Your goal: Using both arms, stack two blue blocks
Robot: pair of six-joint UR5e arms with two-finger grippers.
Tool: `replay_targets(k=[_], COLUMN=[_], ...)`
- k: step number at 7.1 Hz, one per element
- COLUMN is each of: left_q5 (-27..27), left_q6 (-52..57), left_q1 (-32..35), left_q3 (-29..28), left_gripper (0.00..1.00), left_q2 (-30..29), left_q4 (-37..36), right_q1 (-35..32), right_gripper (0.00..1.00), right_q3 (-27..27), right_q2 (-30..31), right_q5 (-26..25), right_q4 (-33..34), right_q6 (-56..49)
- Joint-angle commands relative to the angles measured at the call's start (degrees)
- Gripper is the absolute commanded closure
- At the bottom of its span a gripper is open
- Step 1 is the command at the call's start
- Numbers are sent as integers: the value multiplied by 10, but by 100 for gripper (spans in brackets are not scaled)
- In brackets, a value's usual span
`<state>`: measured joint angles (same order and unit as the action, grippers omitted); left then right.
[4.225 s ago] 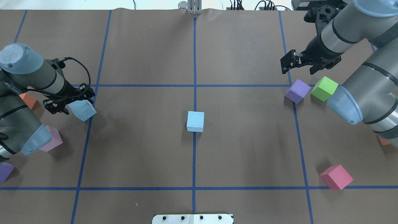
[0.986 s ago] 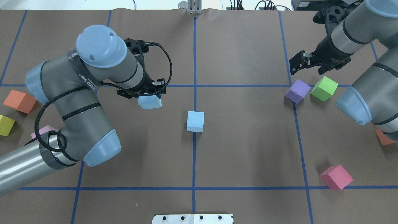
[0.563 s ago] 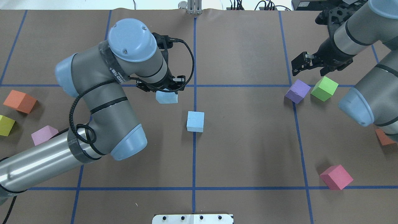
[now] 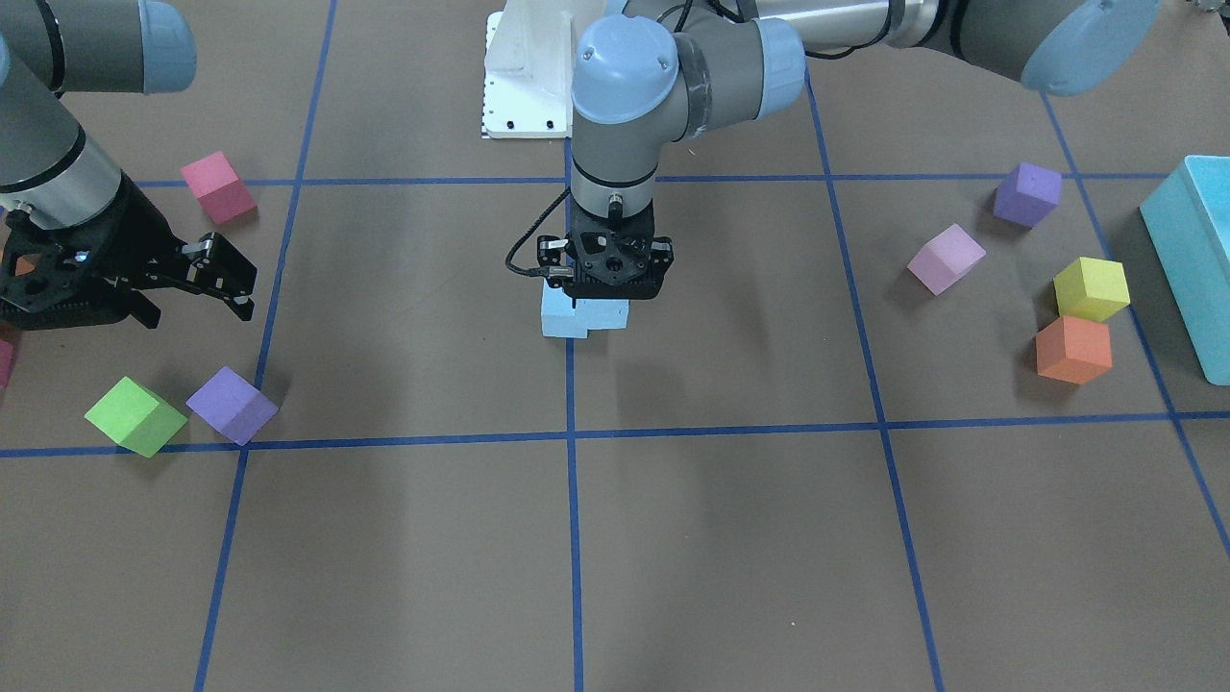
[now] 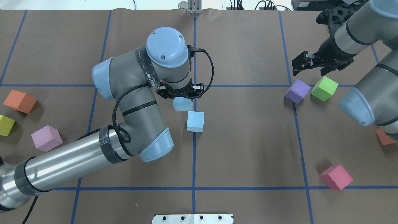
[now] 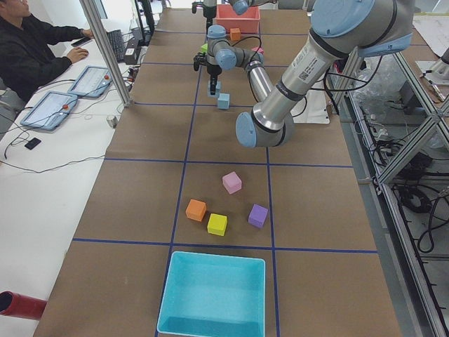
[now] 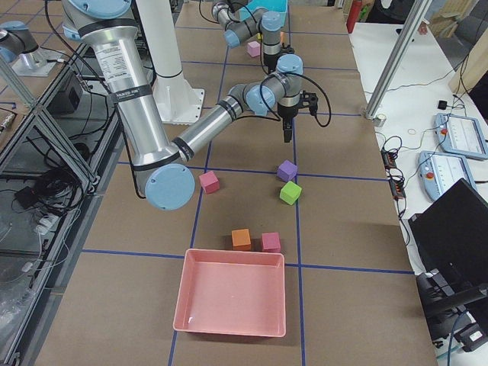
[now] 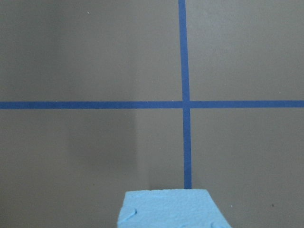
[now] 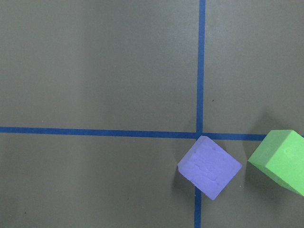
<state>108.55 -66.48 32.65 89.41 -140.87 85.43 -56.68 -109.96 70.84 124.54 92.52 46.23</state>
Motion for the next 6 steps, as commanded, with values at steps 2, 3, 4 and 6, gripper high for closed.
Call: replay_targets(k=[2, 3, 4, 6], left_q5=[1, 1, 1, 1], left_q6=[5, 9, 4, 7], left_q1=[-20, -28, -34, -39], left_q3=[-25, -26, -26, -27], left_gripper=[49, 49, 48, 48], left_q2=[-10, -11, -13, -18], left_q4=[5, 5, 5, 6], right_q1=[1, 1, 1, 1], right_gripper=[0, 0, 0, 0], right_q3=[2, 2, 2, 2], right_q2=[0, 0, 0, 0], right_q5=[-1, -1, -1, 0], right_q4=[-1, -1, 0, -1], right_q6=[0, 0, 0, 0])
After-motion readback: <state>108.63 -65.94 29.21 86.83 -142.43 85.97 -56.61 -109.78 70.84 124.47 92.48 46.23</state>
